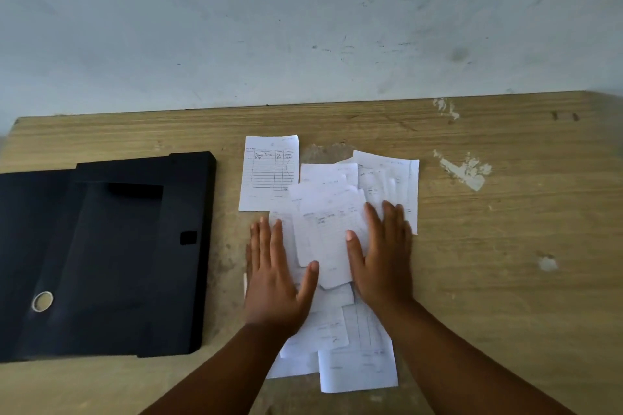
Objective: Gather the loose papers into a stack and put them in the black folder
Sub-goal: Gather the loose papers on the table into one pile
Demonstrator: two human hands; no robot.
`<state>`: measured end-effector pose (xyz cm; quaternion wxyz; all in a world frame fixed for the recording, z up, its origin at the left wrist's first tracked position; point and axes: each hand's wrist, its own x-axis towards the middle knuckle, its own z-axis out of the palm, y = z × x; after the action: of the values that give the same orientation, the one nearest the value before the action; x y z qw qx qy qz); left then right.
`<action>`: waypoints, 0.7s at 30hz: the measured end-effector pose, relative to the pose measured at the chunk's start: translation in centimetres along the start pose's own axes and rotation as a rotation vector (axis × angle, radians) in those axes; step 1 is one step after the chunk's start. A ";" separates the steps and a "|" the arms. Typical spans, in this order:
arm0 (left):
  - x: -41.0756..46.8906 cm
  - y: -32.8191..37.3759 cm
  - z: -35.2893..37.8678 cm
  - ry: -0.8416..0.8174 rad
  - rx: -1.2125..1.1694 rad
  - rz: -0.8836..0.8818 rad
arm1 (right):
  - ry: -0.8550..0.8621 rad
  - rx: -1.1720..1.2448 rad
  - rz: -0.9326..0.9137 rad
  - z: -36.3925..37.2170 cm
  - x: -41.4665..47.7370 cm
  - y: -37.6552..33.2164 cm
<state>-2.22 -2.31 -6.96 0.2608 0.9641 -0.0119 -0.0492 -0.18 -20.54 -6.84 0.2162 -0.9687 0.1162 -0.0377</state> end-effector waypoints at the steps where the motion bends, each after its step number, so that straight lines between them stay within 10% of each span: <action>1: 0.4 0.5 0.1 0.003 -0.025 0.011 | -0.009 0.031 -0.006 0.2 -0.1 -0.6; 9: 2.6 -0.1 -1.5 0.187 -0.221 -0.017 | 0.231 0.137 0.053 -0.8 2.7 0.2; 21: 5.9 -0.5 -1.0 -0.029 0.094 0.046 | -0.036 0.054 0.029 0.2 5.2 -1.3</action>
<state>3.75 -1.67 -6.85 0.2160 0.9739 -0.0400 -0.0564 5.17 -20.62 -6.33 0.2451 -0.9612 0.1252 -0.0200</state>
